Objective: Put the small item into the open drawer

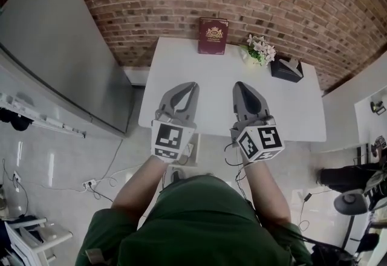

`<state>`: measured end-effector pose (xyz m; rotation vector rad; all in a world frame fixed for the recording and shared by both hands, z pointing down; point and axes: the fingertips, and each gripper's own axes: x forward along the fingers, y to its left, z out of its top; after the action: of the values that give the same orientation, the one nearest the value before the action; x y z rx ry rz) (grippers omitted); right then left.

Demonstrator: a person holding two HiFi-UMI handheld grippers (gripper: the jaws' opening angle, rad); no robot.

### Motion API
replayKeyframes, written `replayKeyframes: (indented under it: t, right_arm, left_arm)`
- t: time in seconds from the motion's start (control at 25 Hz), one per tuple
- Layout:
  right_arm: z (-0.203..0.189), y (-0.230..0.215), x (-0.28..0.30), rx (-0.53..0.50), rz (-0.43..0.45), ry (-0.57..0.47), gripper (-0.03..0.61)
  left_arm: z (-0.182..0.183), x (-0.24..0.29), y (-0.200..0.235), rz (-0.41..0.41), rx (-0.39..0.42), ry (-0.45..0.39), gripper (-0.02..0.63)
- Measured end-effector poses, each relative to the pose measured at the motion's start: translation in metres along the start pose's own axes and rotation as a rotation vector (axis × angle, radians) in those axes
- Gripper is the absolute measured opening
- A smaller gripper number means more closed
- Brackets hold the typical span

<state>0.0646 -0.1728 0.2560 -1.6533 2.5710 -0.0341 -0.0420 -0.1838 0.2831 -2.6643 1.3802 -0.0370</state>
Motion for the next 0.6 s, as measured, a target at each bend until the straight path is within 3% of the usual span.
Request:
replayKeyframes:
  t: [0.6]
  right_arm:
    - [-0.0077, -0.0023, 0.0024, -0.01, -0.013, 0.015, 0.002]
  left_arm:
    - [-0.0028, 0.0043, -0.001, -0.031, -0.014, -0.006, 0.011]
